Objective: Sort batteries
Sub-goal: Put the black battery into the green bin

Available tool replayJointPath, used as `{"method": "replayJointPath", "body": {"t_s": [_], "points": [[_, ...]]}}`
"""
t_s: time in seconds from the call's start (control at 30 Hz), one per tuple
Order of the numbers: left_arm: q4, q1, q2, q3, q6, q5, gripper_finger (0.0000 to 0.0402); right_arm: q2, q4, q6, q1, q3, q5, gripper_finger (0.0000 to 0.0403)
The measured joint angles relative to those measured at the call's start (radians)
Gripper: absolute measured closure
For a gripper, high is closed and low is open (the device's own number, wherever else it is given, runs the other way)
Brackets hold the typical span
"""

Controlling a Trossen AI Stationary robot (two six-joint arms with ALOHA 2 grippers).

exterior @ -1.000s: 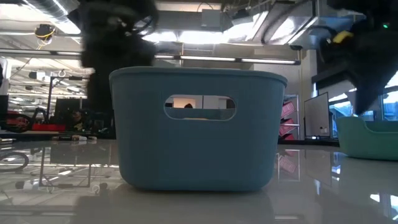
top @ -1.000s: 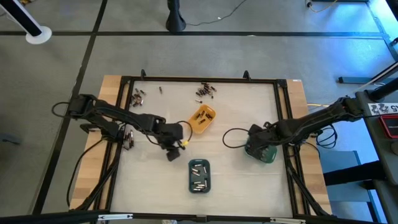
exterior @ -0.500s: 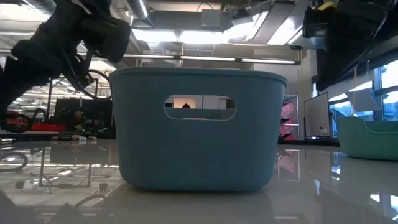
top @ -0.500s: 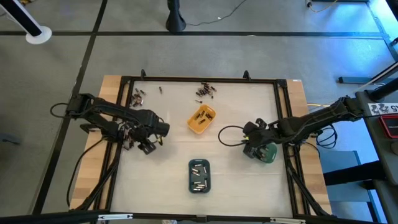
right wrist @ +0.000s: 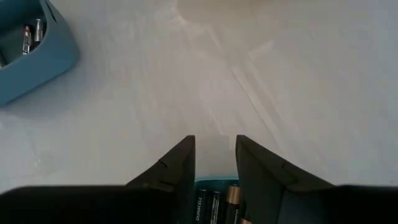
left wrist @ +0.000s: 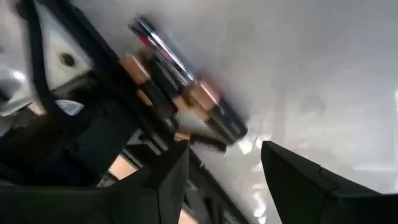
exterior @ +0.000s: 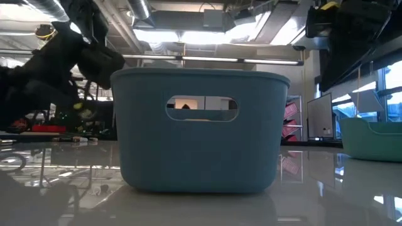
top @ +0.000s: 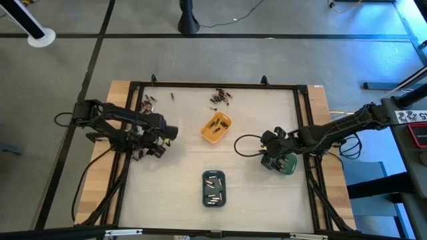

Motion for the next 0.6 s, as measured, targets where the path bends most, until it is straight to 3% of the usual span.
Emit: {"method": "replayJointPath", "body": {"t_s": [0.23, 0.6], "points": [[0.125, 0.008, -0.001, -0.016, -0.039, -0.001, 0.021, 0.0, 0.009, -0.018, 0.0, 0.001, 0.016, 0.0285], [0.177, -0.002, -0.002, -0.106, -0.008, -0.048, 0.021, 0.0, 0.026, -0.019, 0.0, 0.001, 0.016, 0.0285]]}}
